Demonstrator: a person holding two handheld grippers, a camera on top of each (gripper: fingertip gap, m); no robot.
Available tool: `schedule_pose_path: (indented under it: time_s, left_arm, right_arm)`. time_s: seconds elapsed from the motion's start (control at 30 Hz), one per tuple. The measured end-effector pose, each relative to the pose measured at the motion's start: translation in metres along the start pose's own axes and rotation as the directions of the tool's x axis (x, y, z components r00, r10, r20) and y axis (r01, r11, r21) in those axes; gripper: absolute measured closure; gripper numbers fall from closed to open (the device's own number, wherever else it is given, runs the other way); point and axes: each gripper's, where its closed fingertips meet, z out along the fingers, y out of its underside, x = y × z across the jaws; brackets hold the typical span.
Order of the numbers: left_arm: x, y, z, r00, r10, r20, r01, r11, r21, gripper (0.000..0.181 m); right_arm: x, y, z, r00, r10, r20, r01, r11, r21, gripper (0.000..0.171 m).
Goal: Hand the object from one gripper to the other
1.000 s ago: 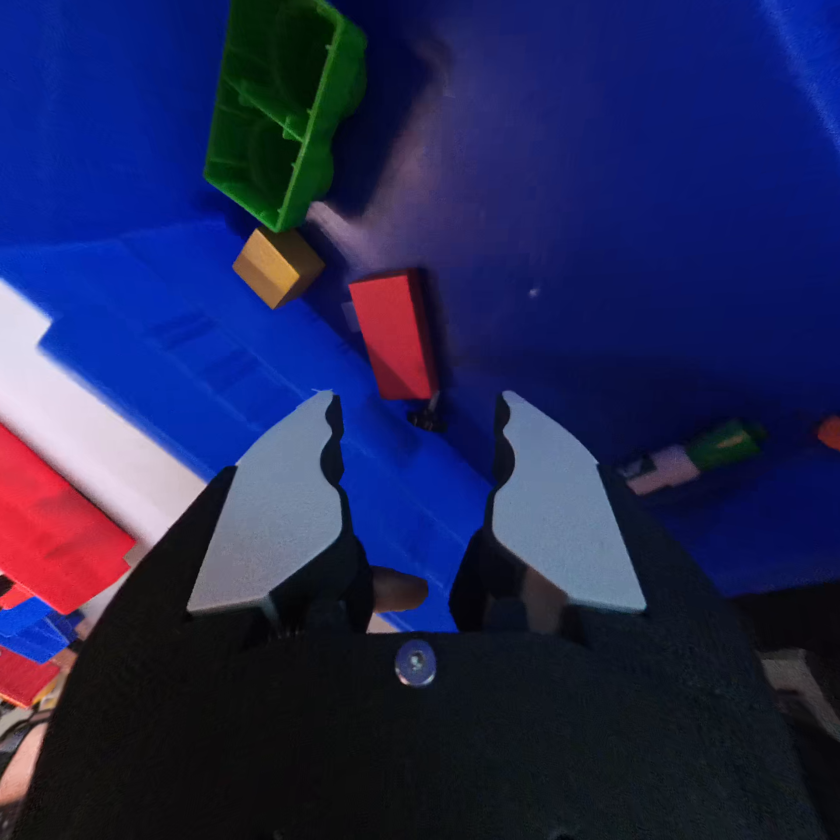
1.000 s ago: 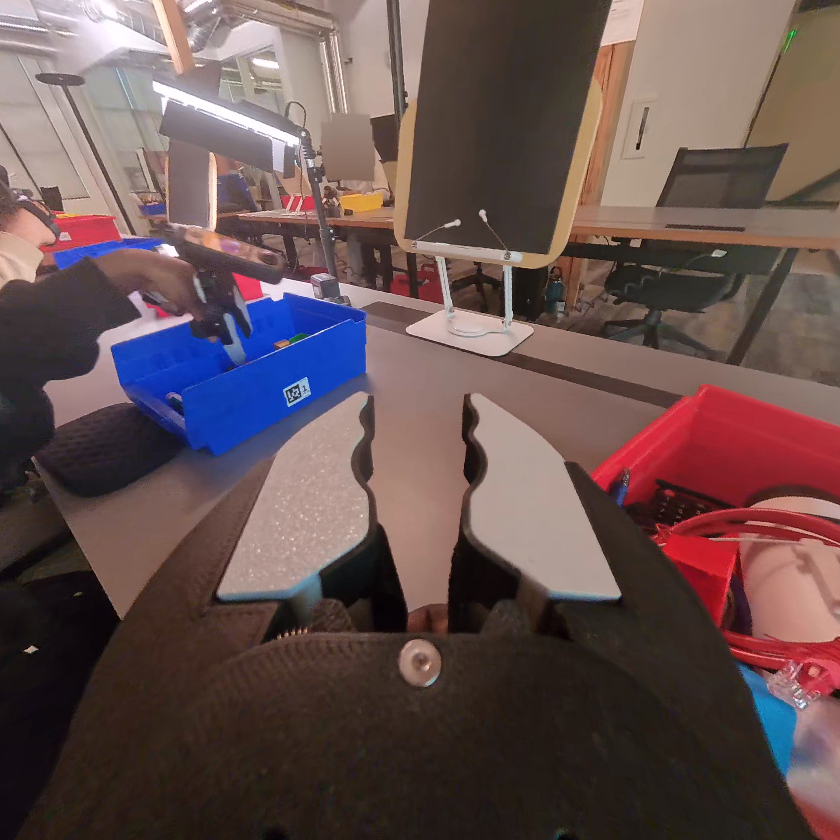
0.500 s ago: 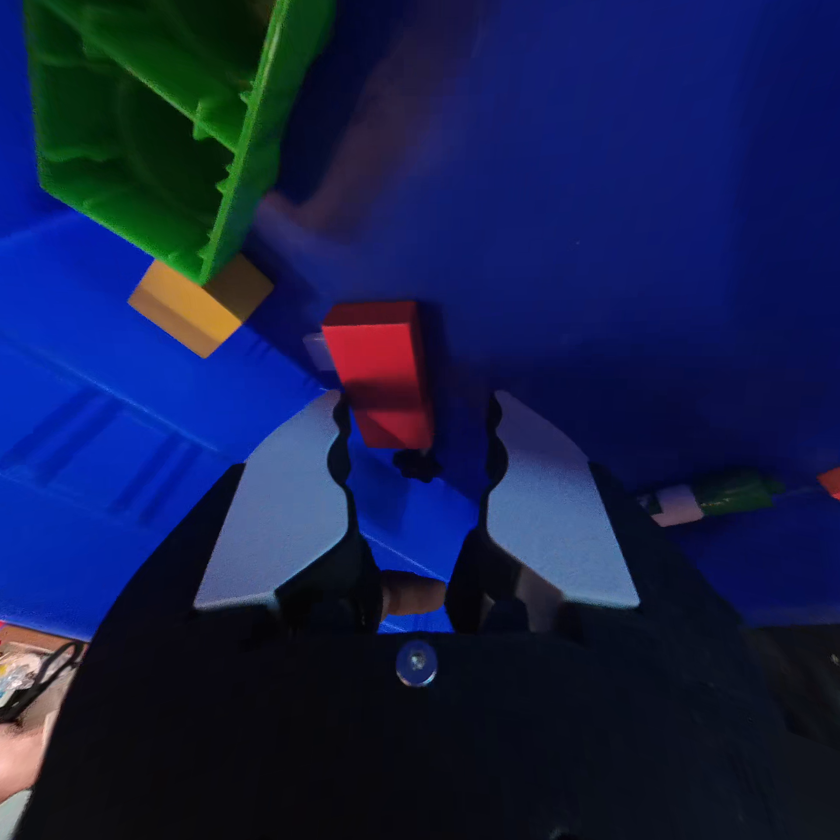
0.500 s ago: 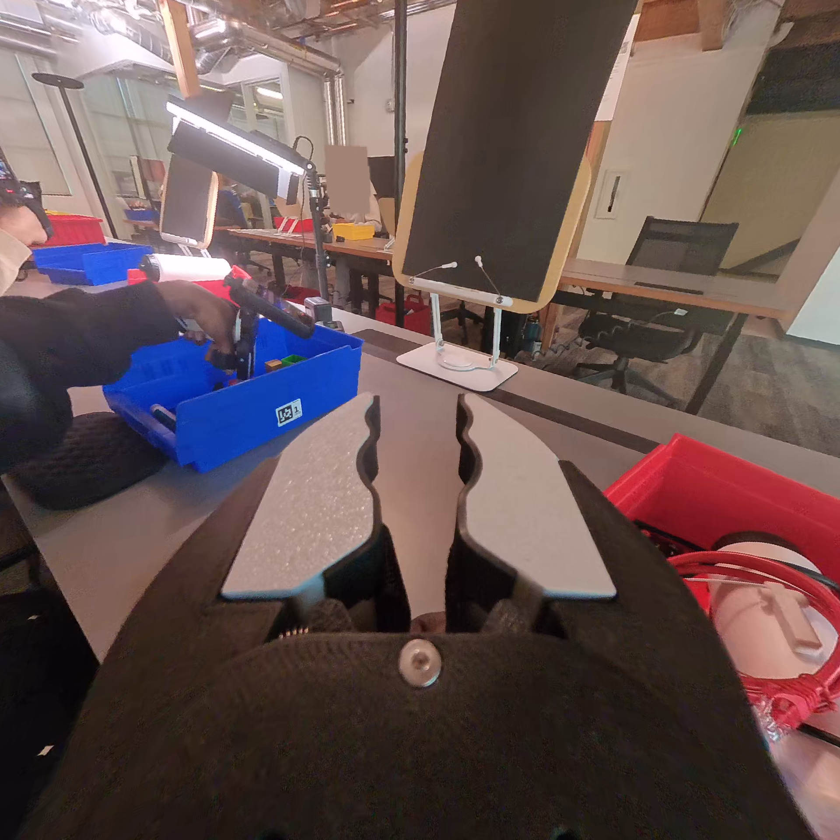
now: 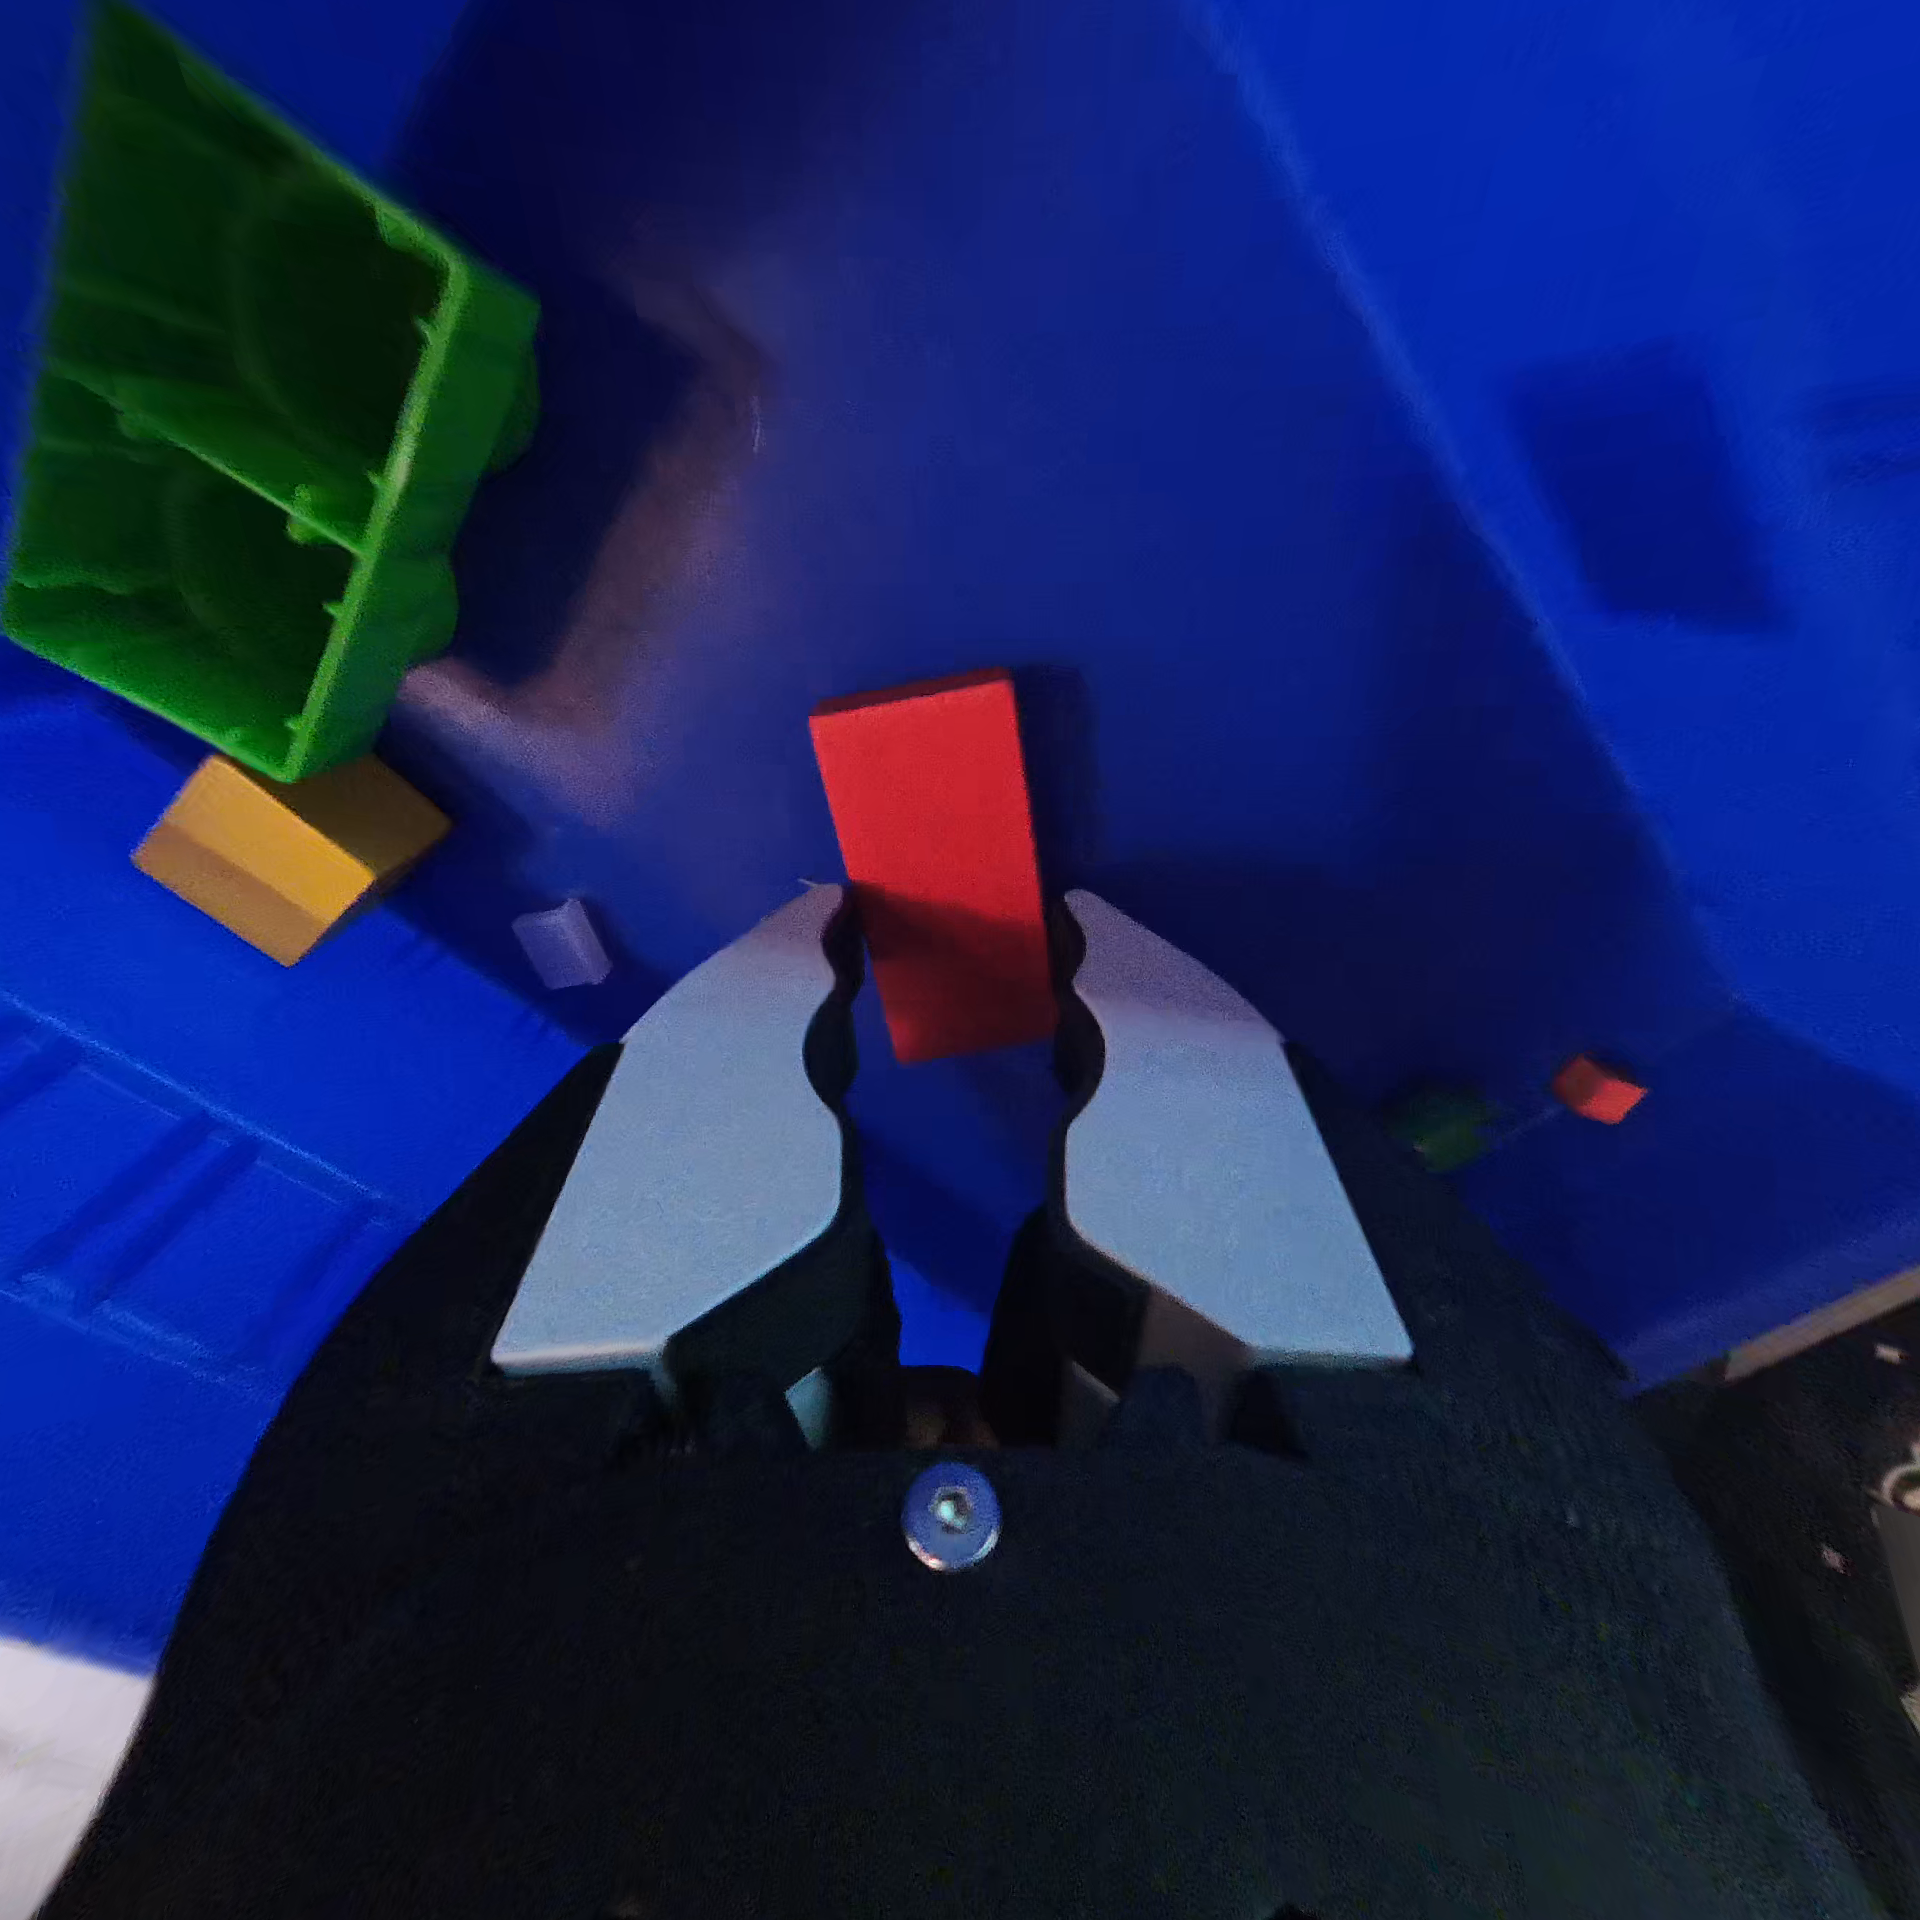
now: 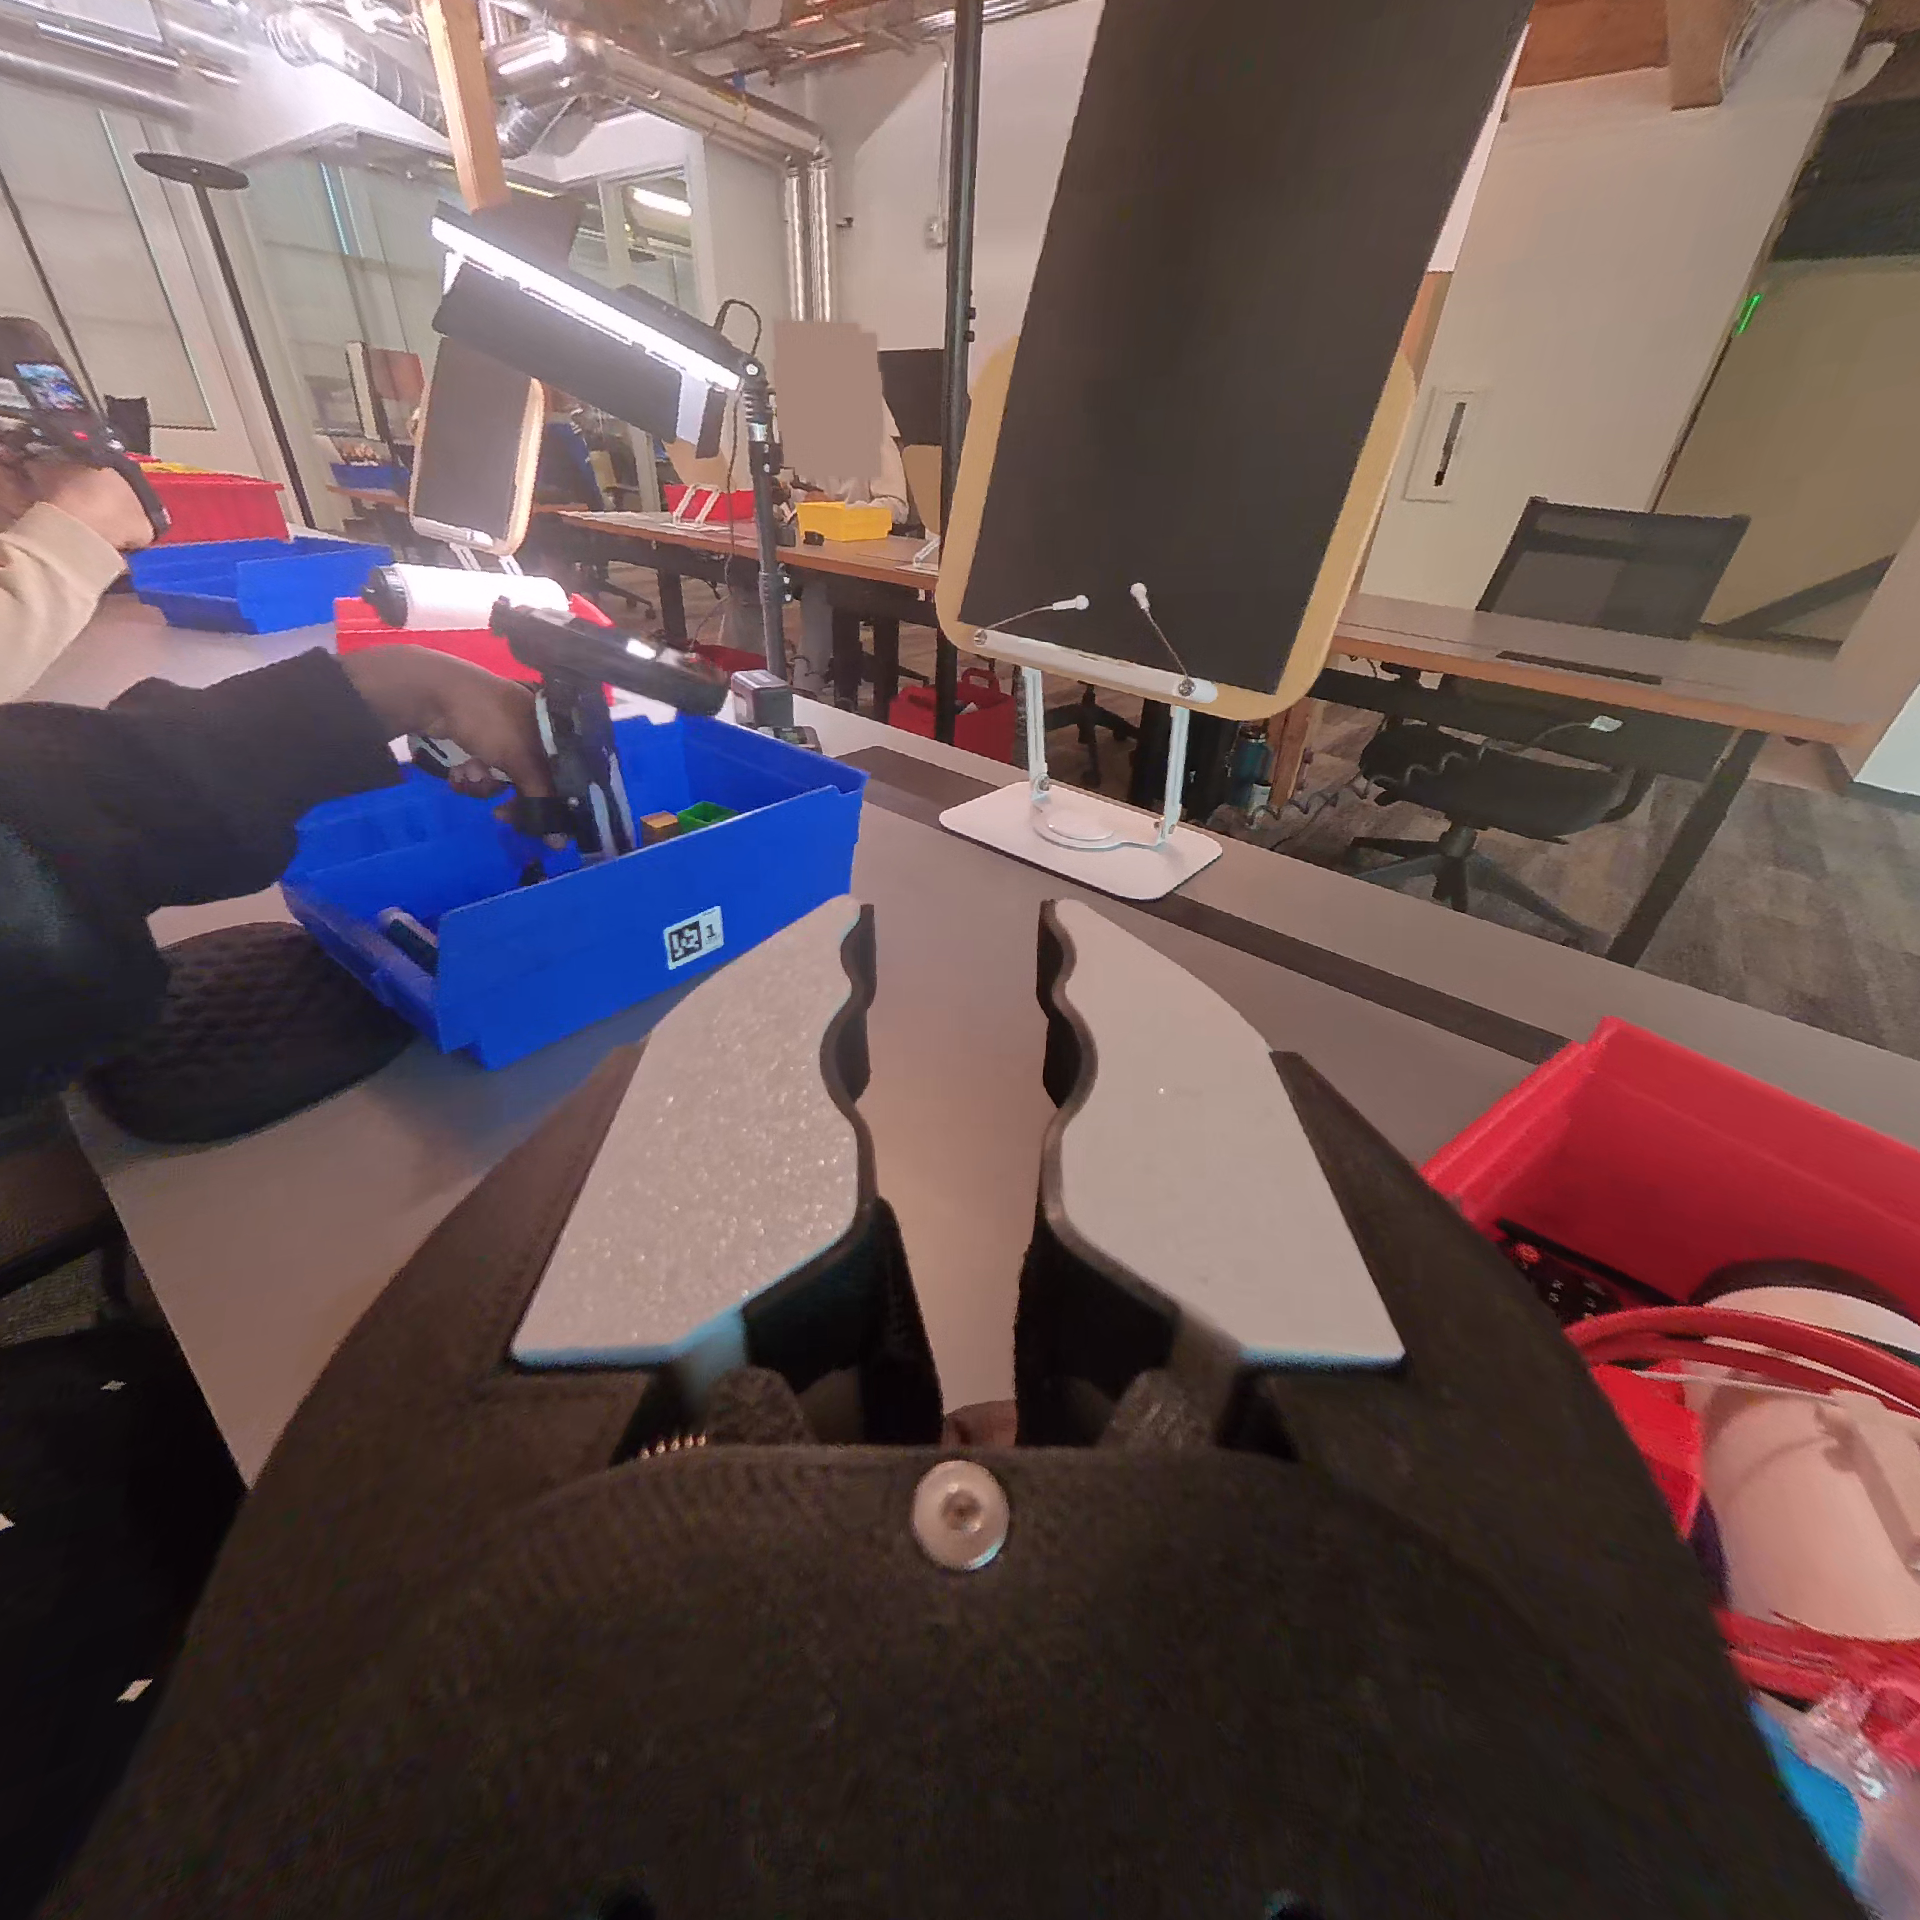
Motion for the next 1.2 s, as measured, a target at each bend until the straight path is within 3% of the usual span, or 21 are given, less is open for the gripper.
schedule_pose_path:
  time_s: [0.07, 0.13, 0.2, 0.27, 0.37, 0.5, 0.63, 0.73, 0.8, 1.0, 1.07, 1.13, 1.2]
  left_arm:
    - [0.012, -0.016, -0.020, 1.000, 0.008, -0.019, -0.004, 0.982, 0.187, 0.146]
    - [0.033, -0.036, -0.053, 0.998, 0.028, -0.064, 0.002, 0.902, 0.432, 0.147]
    - [0.064, -0.052, -0.096, 0.988, 0.087, -0.130, 0.025, 0.728, 0.685, 0.147]
    - [0.102, -0.057, -0.142, 0.964, 0.180, -0.195, 0.081, 0.502, 0.861, 0.147]
    - [0.156, -0.045, -0.194, 0.913, 0.330, -0.240, 0.180, 0.202, 0.963, 0.148]
    - [0.207, -0.028, -0.232, 0.800, 0.476, -0.365, 0.428, -0.027, 0.903, 0.148]
    - [0.249, -0.015, -0.250, 0.549, 0.644, -0.532, 0.729, -0.058, 0.682, 0.148]
    - [0.274, -0.012, -0.244, 0.384, 0.702, -0.600, 0.842, 0.000, 0.539, 0.148]
    - [0.290, -0.016, -0.237, 0.314, 0.705, -0.636, 0.866, 0.062, 0.497, 0.148]
    - [0.316, -0.014, -0.231, 0.313, 0.724, -0.615, 0.837, 0.096, 0.539, 0.148]
    - [0.317, -0.013, -0.230, 0.304, 0.725, -0.618, 0.839, 0.103, 0.534, 0.148]
    - [0.320, -0.010, -0.230, 0.313, 0.738, -0.597, 0.820, 0.108, 0.563, 0.148]
    - [0.324, -0.004, -0.232, 0.362, 0.766, -0.530, 0.753, 0.095, 0.651, 0.147]
  right_arm:
    - [-0.008, -0.001, 0.003, 0.999, 0.006, 0.039, -0.006, 1.000, 0.010, 0.142]
    - [-0.020, -0.004, 0.007, 0.996, 0.006, 0.093, -0.009, 1.000, 0.024, 0.142]
    - [-0.037, -0.009, 0.011, 0.988, -0.015, 0.154, 0.006, 0.998, 0.055, 0.142]
    - [-0.060, -0.017, 0.014, 0.973, -0.064, 0.222, 0.040, 0.993, 0.109, 0.142]
    - [-0.094, -0.028, 0.019, 0.946, -0.161, 0.280, 0.105, 0.973, 0.206, 0.140]
    - [-0.138, -0.050, 0.022, 0.910, -0.319, 0.265, 0.189, 0.887, 0.422, 0.128]
    - [-0.175, -0.057, 0.030, 0.858, -0.511, 0.054, 0.403, 0.735, 0.545, 0.116]
    - [-0.197, -0.040, 0.049, 0.776, -0.630, -0.028, 0.568, 0.680, 0.463, 0.112]
    - [-0.202, -0.037, 0.054, 0.748, -0.656, -0.101, 0.621, 0.639, 0.455, 0.117]
    - [-0.197, -0.033, 0.061, 0.720, -0.670, -0.182, 0.679, 0.624, 0.387, 0.134]
    - [-0.196, -0.037, 0.057, 0.702, -0.676, -0.223, 0.699, 0.595, 0.395, 0.152]
    - [-0.197, -0.039, 0.054, 0.679, -0.696, -0.232, 0.720, 0.570, 0.396, 0.154]
    - [-0.199, -0.042, 0.048, 0.716, -0.676, -0.173, 0.673, 0.604, 0.427, 0.155]
